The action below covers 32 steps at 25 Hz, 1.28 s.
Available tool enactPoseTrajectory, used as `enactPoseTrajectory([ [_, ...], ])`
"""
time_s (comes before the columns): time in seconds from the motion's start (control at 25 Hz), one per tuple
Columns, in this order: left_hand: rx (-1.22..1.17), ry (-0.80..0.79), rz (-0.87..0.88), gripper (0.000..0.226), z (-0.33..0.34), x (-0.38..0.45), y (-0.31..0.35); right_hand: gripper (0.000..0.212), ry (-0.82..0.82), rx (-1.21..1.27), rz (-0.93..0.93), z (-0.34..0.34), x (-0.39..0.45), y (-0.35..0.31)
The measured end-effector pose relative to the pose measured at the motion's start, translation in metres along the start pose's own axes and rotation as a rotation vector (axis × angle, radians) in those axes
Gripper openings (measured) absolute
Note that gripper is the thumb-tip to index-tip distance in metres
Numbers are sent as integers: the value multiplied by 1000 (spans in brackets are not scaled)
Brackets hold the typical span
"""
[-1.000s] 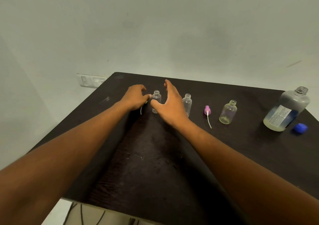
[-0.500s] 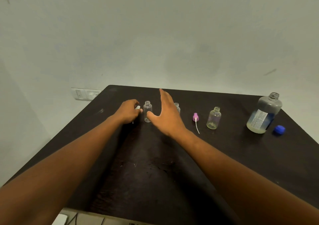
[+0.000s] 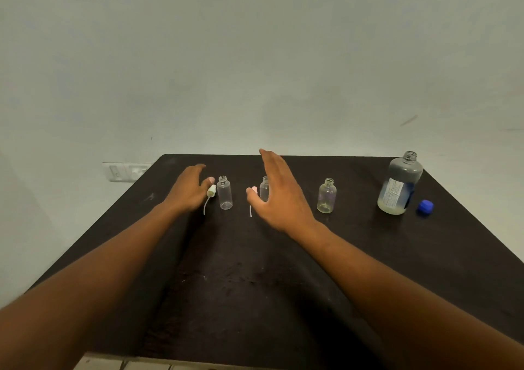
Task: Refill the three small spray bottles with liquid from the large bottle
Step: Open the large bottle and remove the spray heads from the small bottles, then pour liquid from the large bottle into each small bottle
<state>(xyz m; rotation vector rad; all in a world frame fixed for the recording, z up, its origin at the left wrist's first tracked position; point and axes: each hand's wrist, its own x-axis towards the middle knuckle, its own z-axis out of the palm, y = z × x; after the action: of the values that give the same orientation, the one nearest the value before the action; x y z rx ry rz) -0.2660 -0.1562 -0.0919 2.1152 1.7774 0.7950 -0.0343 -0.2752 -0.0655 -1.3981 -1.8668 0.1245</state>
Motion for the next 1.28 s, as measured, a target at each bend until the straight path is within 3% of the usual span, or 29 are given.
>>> enactPoseTrajectory([
  [0.16, -12, 228, 156, 50, -27, -19, 41, 85, 88, -176, 12, -40, -15, 32],
  [0.32, -36, 301, 333, 51, -34, -42, 104, 89, 159, -278, 67, -88, -38, 59],
  [0.64, -129, 165, 488, 55, 25, -82, 207, 98, 215, -376, 155, -158, -83, 95],
  [0.84, -150, 89, 520, 58, 60, -86, 239, 104, 248, -355, 204, -182, -96, 120],
  [1.08, -160, -19, 450, 68, 97, -72, 241, 115, 228, -302, 283, -183, -91, 155],
  [1.28, -197, -103, 326, 91, 124, -59, 233, 124, 266, -42, 467, -163, -70, 182],
])
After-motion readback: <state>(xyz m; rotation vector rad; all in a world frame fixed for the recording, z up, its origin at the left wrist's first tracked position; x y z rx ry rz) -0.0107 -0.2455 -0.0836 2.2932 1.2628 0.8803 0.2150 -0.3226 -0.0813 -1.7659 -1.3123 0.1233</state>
